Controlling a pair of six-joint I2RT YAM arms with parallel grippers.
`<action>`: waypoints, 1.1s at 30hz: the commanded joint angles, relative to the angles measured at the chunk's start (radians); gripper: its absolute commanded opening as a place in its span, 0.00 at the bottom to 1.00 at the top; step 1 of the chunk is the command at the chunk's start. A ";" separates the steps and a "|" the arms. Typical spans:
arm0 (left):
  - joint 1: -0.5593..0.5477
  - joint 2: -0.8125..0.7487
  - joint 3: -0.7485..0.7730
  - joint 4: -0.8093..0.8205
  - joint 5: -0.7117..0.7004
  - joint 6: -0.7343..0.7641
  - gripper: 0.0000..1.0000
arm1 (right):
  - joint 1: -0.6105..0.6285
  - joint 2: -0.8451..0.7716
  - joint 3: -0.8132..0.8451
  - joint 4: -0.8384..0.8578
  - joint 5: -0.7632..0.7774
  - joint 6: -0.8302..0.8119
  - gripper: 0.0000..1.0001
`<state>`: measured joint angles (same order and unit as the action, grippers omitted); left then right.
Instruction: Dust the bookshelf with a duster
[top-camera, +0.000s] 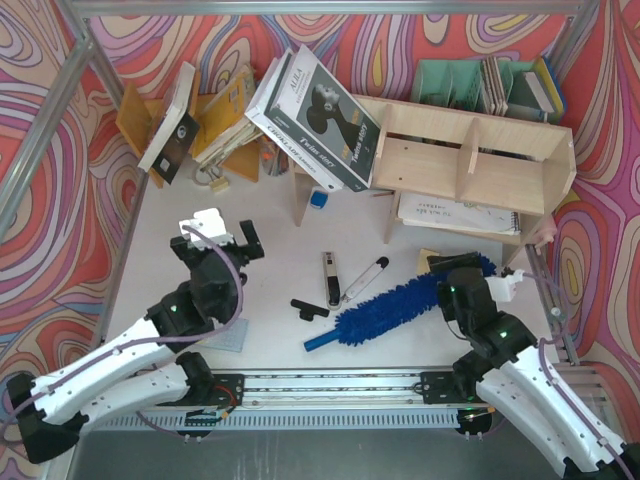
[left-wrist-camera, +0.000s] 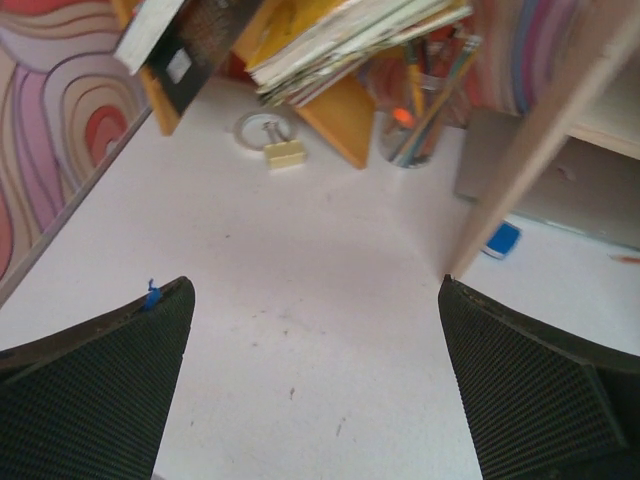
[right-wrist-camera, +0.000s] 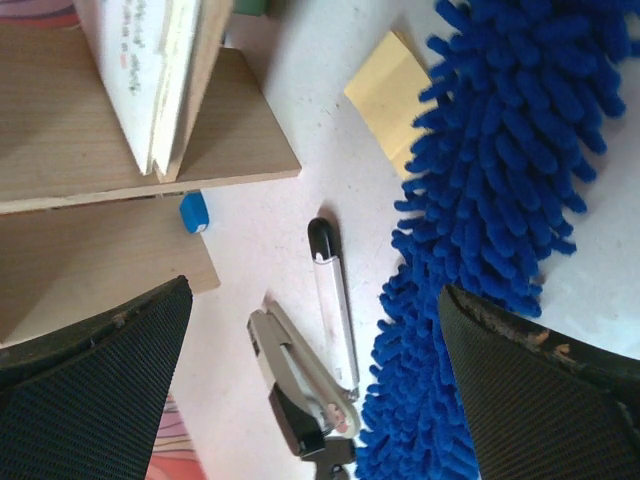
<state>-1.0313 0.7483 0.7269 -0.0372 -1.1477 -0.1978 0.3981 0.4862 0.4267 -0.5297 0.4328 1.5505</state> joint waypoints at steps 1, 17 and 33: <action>0.158 0.076 0.053 -0.197 0.098 -0.246 0.98 | -0.003 0.023 0.058 0.083 0.083 -0.354 0.99; 0.554 0.471 -0.259 0.618 0.125 0.128 0.98 | -0.004 0.406 0.031 0.737 0.186 -1.302 0.99; 0.785 0.738 -0.453 1.145 0.510 0.266 0.98 | -0.017 0.709 -0.201 1.420 0.216 -1.563 0.99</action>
<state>-0.2970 1.4315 0.2924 0.9253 -0.8112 0.0460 0.3958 1.1027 0.2440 0.6231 0.6178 0.0910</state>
